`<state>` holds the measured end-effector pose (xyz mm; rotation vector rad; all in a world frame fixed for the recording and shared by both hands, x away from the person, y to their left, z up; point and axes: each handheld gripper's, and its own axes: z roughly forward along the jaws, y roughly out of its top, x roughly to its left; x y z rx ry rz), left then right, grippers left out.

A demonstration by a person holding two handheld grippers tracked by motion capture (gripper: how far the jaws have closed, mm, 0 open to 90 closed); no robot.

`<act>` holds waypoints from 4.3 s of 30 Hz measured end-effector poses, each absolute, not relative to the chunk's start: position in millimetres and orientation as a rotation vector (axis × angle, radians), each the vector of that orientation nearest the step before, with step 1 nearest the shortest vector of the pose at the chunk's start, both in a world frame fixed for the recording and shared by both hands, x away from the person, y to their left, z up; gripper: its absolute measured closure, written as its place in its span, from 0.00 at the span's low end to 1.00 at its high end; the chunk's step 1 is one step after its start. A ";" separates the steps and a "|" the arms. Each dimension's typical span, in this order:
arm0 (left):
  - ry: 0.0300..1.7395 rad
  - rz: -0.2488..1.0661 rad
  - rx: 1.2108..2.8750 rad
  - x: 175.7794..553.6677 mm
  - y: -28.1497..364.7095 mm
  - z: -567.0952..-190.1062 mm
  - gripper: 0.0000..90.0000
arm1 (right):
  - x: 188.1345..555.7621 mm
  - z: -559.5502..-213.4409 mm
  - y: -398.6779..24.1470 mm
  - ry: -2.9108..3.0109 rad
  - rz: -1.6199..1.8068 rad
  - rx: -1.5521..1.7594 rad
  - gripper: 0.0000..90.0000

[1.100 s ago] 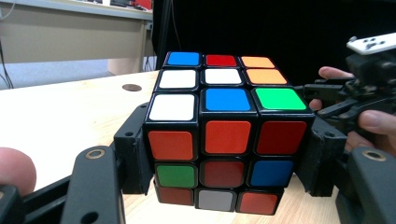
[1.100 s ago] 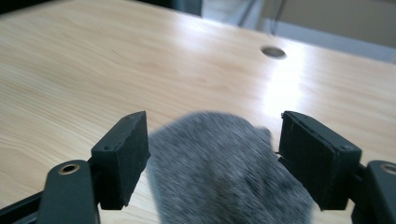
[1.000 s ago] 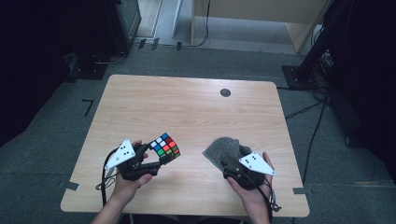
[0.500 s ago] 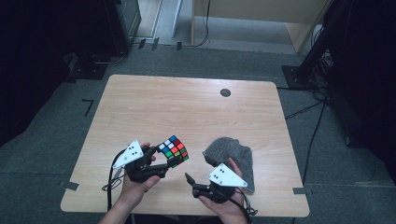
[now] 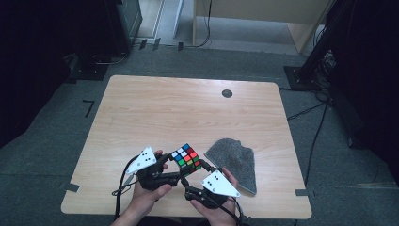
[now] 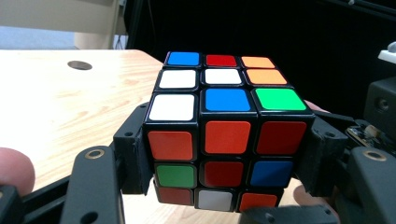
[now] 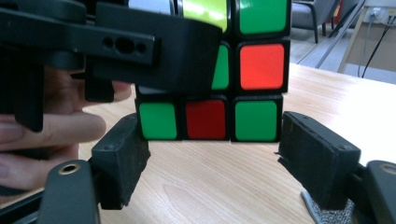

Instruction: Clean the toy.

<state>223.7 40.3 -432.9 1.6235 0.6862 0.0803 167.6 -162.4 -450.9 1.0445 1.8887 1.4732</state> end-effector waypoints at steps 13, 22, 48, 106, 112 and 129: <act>0.677 0.009 1.584 226.3 43.2 -432.4 0.33 | 162.8 -453.8 -159.6 1.864 1.443 0.982 0.38; 0.669 0.032 1.530 231.4 59.8 -422.4 0.17 | 168.7 -455.4 -166.7 1.923 1.443 1.029 0.38; 0.321 0.654 1.990 212.4 29.3 -459.3 0.17 | 176.3 -442.3 -188.9 1.993 1.534 1.278 0.38; 0.530 0.406 1.884 239.8 67.4 -457.2 0.38 | 218.1 -479.5 -265.4 1.815 1.040 1.595 0.27; 0.522 0.392 1.885 240.0 66.3 -458.0 0.38 | 228.8 -508.1 -269.6 1.850 0.955 1.660 0.31; 0.516 0.356 1.909 238.7 63.0 -459.0 0.38 | 220.9 -516.9 -267.8 1.937 1.203 1.660 0.82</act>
